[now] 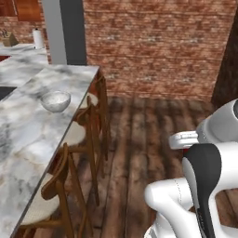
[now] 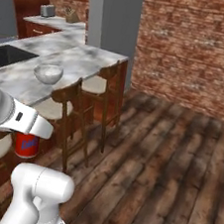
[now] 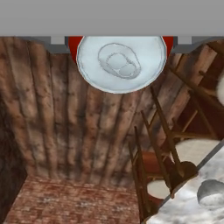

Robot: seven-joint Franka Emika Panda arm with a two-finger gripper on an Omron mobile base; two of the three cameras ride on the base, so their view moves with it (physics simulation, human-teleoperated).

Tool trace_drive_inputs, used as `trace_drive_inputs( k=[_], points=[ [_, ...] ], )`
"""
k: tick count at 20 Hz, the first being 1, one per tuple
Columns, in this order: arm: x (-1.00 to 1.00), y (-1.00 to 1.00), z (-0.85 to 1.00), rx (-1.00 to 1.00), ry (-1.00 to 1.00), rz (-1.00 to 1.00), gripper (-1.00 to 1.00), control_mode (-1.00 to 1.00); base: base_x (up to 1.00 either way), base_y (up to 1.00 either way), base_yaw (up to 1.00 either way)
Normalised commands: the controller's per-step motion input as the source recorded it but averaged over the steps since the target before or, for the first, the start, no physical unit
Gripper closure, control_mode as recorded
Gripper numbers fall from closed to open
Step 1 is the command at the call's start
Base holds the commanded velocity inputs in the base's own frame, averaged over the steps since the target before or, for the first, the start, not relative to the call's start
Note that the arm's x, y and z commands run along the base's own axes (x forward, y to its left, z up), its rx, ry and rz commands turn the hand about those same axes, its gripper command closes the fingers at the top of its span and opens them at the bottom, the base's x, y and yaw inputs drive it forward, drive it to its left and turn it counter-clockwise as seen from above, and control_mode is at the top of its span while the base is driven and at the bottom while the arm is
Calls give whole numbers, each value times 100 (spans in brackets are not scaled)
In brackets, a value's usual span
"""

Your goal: Open the fridge, grab two sodas, and place both sodas inside the bowl with ice on the dining counter.

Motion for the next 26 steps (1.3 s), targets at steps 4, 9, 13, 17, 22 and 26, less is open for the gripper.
trace_drive_inputs(
  k=[4,9,13,17,22,26],
  points=[
    [0,0,0,0,0,0,100,100,77,-52,37],
    [0,0,0,0,0,0,100,100,81,-48,38],
    [0,0,0,0,0,0,100,100,81,-48,38],
    [0,0,0,0,0,0,100,100,80,-45,39],
    [0,0,0,0,0,0,100,100,79,-38,42],
    [0,0,0,0,0,0,100,100,75,-24,46]
  ],
)
